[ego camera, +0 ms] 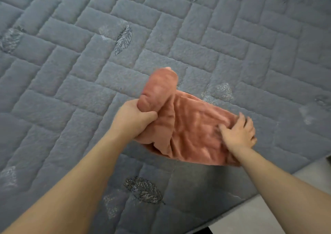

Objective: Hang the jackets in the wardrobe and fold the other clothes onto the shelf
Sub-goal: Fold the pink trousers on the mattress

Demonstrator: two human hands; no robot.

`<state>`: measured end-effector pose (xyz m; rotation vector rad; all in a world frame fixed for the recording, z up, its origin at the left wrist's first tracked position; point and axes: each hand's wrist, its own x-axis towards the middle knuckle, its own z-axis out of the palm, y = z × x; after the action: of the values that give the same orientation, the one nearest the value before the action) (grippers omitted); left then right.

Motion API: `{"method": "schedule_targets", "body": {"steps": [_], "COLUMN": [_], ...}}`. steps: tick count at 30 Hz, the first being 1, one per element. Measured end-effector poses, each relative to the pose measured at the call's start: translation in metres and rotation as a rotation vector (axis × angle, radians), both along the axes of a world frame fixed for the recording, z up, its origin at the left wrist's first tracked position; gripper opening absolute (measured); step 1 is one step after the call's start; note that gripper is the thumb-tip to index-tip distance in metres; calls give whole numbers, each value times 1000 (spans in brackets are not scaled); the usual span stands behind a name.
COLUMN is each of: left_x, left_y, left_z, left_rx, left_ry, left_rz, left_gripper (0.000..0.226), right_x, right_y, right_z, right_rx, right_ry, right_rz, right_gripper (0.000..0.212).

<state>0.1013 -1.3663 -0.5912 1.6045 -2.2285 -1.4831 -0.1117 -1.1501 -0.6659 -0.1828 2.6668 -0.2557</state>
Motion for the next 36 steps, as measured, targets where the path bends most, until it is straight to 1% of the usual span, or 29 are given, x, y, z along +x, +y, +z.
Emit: {"method": "schedule_targets", "body": {"steps": [1,3,4,5,6,7,8,9,10,11,12,13,14,15,16,17,18,19,21,22,24,25,27,29,32,36], "left_x": [-19,-54,-70,-84,-95,-103,-107,-110,-112,-112,-111,-108,-103,-99,-97,-97,-100,-109,-131,-142,-156,-160,-164,-163,-165,-169], "left_y": [19,68,94,119,141,155,160,158,152,141,129,116,105,95,90,86,83,80,71,68,66,69,78,89,110,152], "left_z": [10,17,18,19,18,16,14,10,1,-8,-16,-24,-34,-44,-52,-59,-64,-69,-76,-77,-74,-70,-57,-39,5,98], "left_rx": [-98,-275,-276,-186,-24,137,207,126,-37,-203,-299,-262,-108,100,279,373,385,349,317,343,419,454,501,560,591,576], "left_ry": [-34,-95,-121,-119,-88,-44,27,126,188,171,74,-75,-199,-240,-199,-129,-63,-14,45,64,93,101,122,158,219,295], "left_rz": [-86,-255,-377,-542,-699,-802,-819,-735,-586,-411,-251,-121,-29,10,3,-43,-98,-141,-197,-227,-292,-326,-383,-371,-351,-414], "left_gripper": [34,35,36,40,42,40,31,19,10,16,34,61,89,112,128,136,141,141,129,117,82,66,45,35,32,26], "right_x": [-13,-34,-41,-48,-55,-61,-64,-63,-59,-55,-49,-43,-39,-36,-36,-36,-36,-38,-41,-42,-43,-43,-40,-36,-35,-35], "right_y": [7,21,27,34,43,51,56,60,62,63,63,61,58,56,54,53,52,50,51,52,55,58,65,77,105,153], "right_z": [5,17,26,33,36,35,36,35,35,32,29,24,18,10,2,-3,-9,-13,-17,-16,-11,-5,9,28,75,179], "right_rx": [-101,-458,-600,-673,-717,-752,-776,-748,-691,-617,-558,-507,-467,-419,-373,-344,-327,-322,-374,-432,-554,-605,-689,-740,-822,-851], "right_ry": [-125,-444,-594,-700,-792,-868,-917,-940,-963,-944,-904,-845,-776,-712,-661,-629,-605,-594,-629,-667,-786,-881,-1049,-1080,-1022,-875], "right_rz": [-187,-583,-724,-777,-757,-679,-577,-488,-424,-384,-356,-324,-299,-305,-342,-387,-415,-430,-512,-579,-691,-703,-668,-661,-689,-669], "right_gripper": [80,62,55,55,59,68,77,82,84,87,91,96,102,111,119,124,128,130,126,120,98,90,76,73,68,53]}}
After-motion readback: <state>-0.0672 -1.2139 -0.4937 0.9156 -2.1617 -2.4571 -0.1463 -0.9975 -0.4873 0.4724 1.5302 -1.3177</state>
